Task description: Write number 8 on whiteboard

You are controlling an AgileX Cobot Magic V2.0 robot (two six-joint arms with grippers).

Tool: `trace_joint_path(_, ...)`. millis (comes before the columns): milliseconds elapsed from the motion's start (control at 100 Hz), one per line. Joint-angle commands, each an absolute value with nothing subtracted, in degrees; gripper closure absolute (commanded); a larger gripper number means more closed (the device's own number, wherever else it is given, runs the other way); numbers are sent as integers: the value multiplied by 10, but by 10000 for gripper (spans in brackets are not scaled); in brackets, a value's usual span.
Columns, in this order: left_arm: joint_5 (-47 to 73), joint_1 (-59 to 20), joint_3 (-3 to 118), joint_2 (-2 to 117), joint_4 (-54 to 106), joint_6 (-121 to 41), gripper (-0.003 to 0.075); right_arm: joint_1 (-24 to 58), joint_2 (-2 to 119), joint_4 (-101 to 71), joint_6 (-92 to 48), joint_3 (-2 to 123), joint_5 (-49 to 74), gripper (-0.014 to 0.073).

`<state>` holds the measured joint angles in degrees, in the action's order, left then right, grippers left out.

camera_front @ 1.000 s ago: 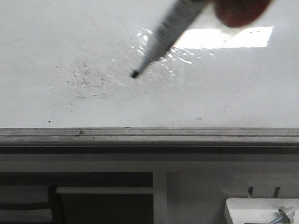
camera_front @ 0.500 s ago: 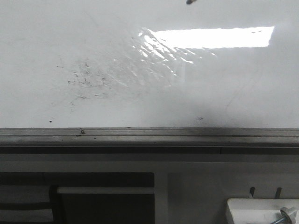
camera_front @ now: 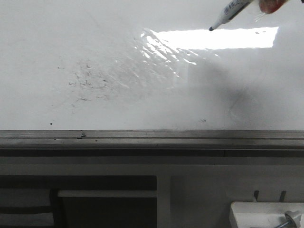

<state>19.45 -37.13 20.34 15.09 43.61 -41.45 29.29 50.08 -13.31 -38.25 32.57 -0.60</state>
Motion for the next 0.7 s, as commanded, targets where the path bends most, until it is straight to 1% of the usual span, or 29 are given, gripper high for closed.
trace_joint_path(0,158,-370,217,156,452,-409,741,281,503,-127,-381,340,-55,637)
trace_joint_path(470,158,-370,217,156,455,-409,741,274,581,-142,-381,340,-48,637)
trace_joint_path(690,158,-370,217,156,455,-409,741,274,587,-138,-381,340,37,637)
